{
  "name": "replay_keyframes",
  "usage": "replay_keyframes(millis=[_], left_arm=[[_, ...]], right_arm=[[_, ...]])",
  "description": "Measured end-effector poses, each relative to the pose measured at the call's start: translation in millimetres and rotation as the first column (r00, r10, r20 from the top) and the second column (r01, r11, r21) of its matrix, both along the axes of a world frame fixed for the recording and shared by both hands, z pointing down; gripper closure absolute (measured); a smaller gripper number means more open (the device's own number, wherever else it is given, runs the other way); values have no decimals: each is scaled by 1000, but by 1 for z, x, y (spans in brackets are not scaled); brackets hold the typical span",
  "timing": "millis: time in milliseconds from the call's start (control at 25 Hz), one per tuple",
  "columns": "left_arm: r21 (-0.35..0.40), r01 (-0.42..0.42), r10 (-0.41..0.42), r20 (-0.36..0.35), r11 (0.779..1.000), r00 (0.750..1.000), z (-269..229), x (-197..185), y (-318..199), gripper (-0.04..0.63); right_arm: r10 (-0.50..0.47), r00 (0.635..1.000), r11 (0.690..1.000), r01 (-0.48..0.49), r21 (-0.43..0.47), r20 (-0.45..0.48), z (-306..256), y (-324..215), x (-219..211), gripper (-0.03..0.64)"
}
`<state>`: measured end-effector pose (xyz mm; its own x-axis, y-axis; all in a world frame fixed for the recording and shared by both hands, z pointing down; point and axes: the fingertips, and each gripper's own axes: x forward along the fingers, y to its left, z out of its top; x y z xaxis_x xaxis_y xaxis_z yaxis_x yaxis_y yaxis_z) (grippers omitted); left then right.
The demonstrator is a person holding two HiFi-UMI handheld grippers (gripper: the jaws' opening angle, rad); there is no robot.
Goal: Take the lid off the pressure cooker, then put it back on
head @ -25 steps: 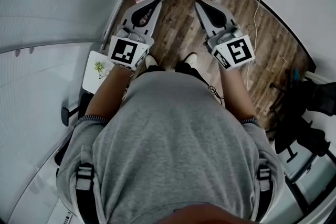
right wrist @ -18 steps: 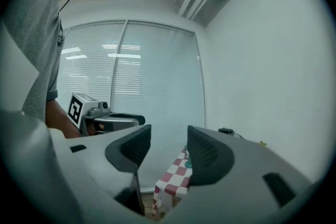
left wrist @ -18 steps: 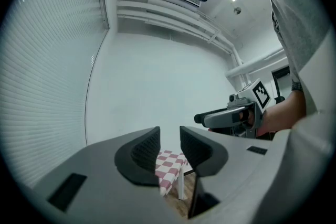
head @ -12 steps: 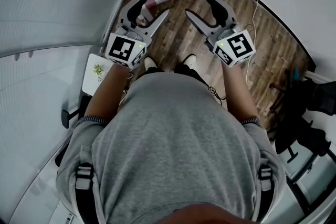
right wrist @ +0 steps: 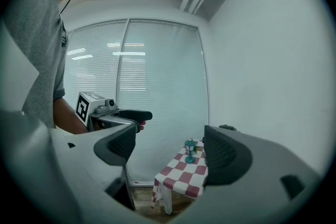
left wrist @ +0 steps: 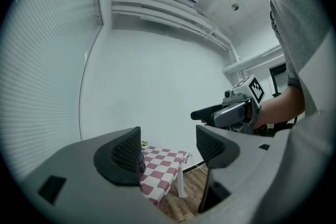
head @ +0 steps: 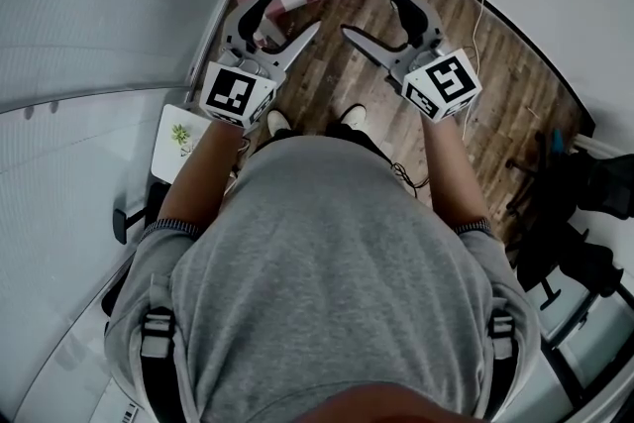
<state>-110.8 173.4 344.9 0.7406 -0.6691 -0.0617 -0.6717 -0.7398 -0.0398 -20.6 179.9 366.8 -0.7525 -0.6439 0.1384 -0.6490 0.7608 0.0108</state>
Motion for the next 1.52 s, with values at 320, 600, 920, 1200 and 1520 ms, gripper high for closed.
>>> replay_keyframes(millis=[320, 600, 920, 1200, 1520], left_arm=[[0, 32, -32, 20, 999, 999, -1, 27, -5, 255], [-5, 52, -52, 16, 999, 999, 1, 58, -6, 256], [14, 91, -92, 40, 996, 995, 1, 91, -8, 287], [-5, 123, -122, 44, 992, 992, 8, 94, -27, 276], [-3, 107, -107, 48, 994, 993, 14, 80, -76, 272]], right_arm=[[-26, 1000, 1000, 26, 1, -7, 4, -3, 27, 179], [-63, 998, 998, 63, 16, -11, 5, -7, 54, 196], [-103, 995, 995, 103, 13, 6, 5, -12, 85, 195], [-127, 992, 992, 127, -2, 8, 10, -32, 90, 192], [-106, 994, 994, 106, -18, -4, 16, -80, 76, 180]])
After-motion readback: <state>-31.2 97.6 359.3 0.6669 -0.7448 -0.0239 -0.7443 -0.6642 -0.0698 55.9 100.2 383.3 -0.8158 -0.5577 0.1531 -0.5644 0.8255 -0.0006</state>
